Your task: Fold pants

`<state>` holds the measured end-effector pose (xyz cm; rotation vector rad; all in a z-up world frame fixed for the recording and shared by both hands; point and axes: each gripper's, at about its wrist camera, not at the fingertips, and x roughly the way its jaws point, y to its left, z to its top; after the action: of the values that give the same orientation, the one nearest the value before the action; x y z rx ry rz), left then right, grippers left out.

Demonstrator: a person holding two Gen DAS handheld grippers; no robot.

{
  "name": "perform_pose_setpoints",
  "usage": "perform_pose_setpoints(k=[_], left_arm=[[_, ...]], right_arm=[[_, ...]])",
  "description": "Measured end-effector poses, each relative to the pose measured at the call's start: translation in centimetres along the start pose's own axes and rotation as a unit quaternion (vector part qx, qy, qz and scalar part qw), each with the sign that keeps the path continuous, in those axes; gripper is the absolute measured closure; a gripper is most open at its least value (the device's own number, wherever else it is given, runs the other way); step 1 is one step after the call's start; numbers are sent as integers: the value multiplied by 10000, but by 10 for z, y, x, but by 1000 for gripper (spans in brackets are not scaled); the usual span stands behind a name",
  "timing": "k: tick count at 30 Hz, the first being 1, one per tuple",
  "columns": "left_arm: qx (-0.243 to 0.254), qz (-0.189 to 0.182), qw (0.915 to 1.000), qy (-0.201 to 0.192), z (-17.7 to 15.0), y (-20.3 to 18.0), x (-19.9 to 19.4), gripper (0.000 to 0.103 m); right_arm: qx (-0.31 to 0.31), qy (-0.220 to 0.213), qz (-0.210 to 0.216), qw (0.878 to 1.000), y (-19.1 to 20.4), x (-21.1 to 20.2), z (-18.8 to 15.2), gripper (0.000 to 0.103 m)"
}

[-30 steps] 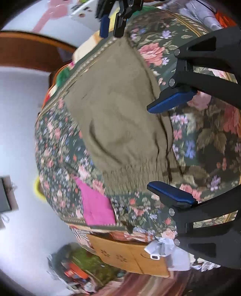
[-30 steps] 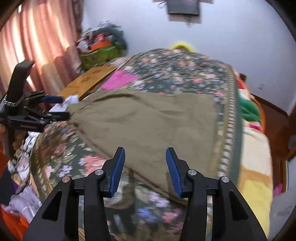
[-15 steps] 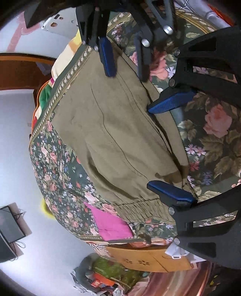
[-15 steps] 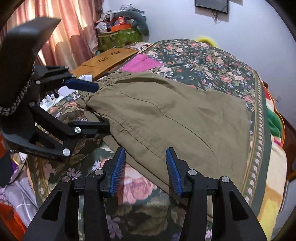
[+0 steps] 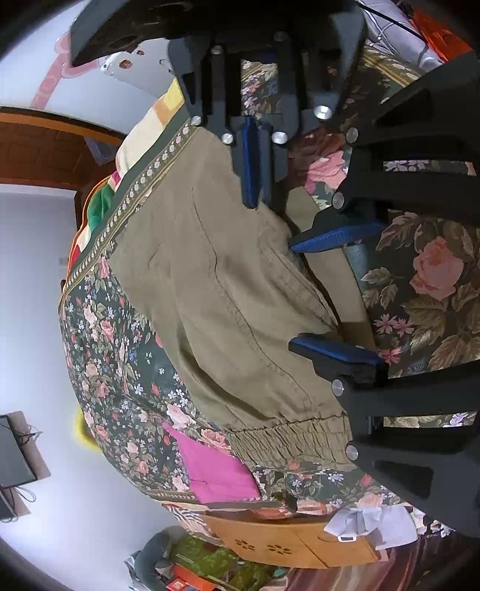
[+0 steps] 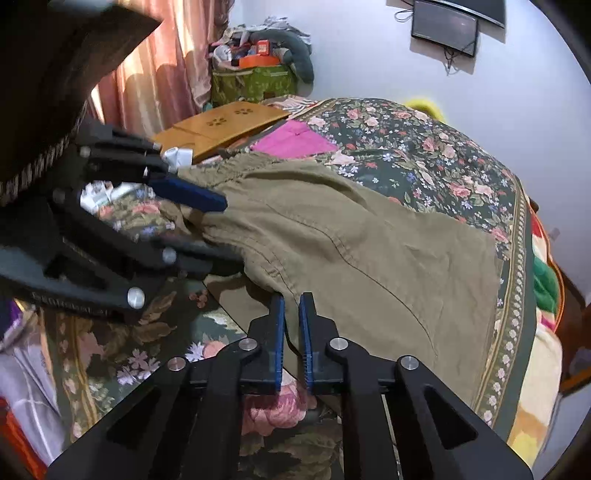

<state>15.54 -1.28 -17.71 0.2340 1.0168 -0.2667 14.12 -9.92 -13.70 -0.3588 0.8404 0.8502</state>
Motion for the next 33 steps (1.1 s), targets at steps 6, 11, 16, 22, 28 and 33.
perform_pose_setpoints(k=[6,11,16,22,28,33], left_arm=[[159,259,9995,21,-3,-10,5,77],[89,225,9996,-158,-1,-8,-7,89],[190,207,9996,-52,-6,-13,-6,88],[-241,-43,9996,146,-11,-1,-3,76],[-487,-160,9987,-75,-12,12,-27,54],[-789,89,9964,-306,-6,33,-39,43]], right_arm=[[197,-154,99,9996,-4,-11,3,98],[146,-145,125,9997,-2,-16,0,99],[154,-63,150,9997,1,-15,-7,98],[399,168,409,9982,-2,-13,-15,94],[845,-141,544,9948,-14,-34,-7,77],[1160,-364,473,9915,-21,-34,6,71]])
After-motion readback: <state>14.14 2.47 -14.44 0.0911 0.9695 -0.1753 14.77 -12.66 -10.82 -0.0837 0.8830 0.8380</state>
